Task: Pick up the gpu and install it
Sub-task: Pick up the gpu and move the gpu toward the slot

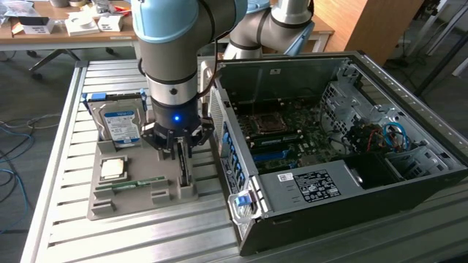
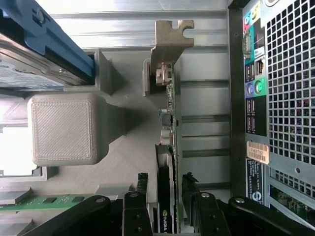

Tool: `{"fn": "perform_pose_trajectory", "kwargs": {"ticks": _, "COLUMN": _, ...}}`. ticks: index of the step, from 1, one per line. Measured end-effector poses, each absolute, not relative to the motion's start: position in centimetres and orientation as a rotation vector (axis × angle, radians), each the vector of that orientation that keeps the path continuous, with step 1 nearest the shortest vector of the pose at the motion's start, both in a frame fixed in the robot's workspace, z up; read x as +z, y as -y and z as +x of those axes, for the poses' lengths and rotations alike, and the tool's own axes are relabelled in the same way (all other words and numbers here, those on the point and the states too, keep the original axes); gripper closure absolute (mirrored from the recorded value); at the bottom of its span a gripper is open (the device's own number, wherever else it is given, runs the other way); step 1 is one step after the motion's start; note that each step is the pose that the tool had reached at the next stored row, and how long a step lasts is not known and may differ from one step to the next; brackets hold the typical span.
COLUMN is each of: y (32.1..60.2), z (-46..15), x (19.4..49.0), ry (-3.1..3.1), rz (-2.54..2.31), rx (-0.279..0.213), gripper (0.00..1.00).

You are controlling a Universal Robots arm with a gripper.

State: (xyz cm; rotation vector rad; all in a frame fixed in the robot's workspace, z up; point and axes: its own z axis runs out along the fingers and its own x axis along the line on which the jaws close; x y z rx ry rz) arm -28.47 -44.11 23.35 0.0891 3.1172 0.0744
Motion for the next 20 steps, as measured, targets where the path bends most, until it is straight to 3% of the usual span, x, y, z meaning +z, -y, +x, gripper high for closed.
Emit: {"fn": "perform_pose_trajectory", "kwargs": {"ticks": 20, "y": 44.11, "z": -28.53, "x": 23.34, "ry": -3.118, "rz": 0.071, "rx": 0.075, "gripper": 0.58}}
